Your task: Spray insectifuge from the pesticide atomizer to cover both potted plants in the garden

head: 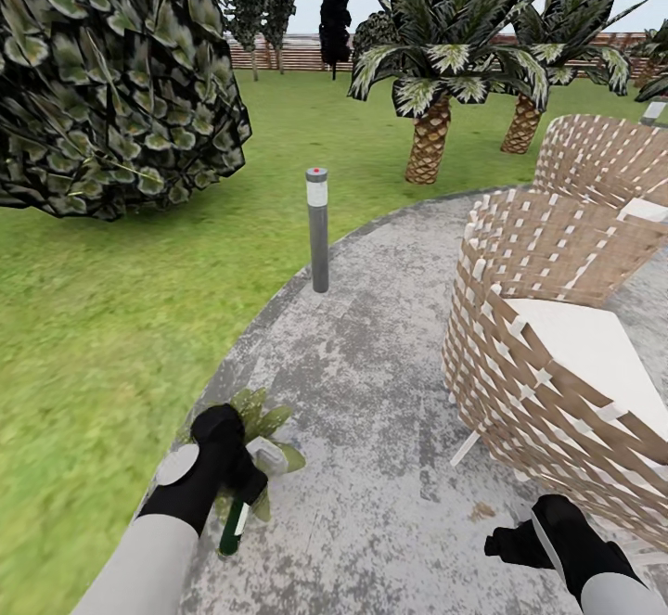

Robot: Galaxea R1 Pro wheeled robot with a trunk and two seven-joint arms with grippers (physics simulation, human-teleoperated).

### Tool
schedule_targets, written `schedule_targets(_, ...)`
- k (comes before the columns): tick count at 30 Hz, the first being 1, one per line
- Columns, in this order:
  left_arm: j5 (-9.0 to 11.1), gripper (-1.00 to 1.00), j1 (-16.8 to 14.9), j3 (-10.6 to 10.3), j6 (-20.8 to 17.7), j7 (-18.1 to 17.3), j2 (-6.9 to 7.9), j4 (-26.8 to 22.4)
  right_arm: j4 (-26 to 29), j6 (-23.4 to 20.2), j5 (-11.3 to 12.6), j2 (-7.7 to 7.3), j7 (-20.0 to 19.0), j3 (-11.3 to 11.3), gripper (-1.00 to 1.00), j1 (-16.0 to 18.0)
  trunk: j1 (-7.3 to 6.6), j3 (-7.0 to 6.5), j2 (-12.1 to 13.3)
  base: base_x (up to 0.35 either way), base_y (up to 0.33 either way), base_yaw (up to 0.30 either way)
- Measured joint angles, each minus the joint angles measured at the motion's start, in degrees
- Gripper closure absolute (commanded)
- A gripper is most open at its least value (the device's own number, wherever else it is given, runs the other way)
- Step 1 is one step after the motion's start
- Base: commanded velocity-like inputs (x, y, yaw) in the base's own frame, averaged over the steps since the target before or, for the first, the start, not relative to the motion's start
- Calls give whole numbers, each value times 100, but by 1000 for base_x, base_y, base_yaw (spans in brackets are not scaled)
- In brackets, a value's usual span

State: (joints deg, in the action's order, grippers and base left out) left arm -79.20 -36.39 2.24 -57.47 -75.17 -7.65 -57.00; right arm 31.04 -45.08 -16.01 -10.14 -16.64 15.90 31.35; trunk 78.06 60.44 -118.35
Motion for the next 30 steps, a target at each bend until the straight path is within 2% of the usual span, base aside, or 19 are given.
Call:
schedule_targets(2, 22, 100, -307, 4, 5, 0, -2, 0, 0, 0, 0, 0, 0, 0, -100, 0, 0, -1, 0, 0, 0, 0)
schedule_targets(4, 51, 100, -421, 5, -2, -3, -2, 0, 0, 0, 0, 0, 0, 0, -100, 0, 0, 0, 0, 0, 0, 0)
schedule_targets(11, 80, 100, -506, 21, -3, -3, -2, 1, 5, -1, 1, 0, -1, 0, -100, -1, 0, -3, 0, 0, 0, -66)
schedule_targets(15, 122, 100, -327, 47, -7, -1, -2, 4, 3, -1, 1, -1, -1, 0, -100, -1, 0, -14, 0, 0, 0, -204)
schedule_targets(17, 329, 100, -174, 48, -9, 2, -2, 8, 2, -1, 1, -1, -1, 0, -100, -1, 0, -21, 0, 0, 0, -181)
schedule_targets(20, 500, 100, -34, 48, -6, 9, 5, 9, 1, 0, 1, 0, -1, 0, -100, -1, 0, -28, 0, 0, 0, -99)
schedule_targets(25, 536, 100, 355, 41, 3, 23, 14, 3, 0, 0, 0, 0, 0, 0, -100, 0, 0, -31, 0, 0, 0, -12)
schedule_targets(30, 538, 100, 395, 29, 6, 19, 16, 1, 0, 0, 0, 0, 0, 0, -100, 0, 0, -31, 0, 0, 0, 0)
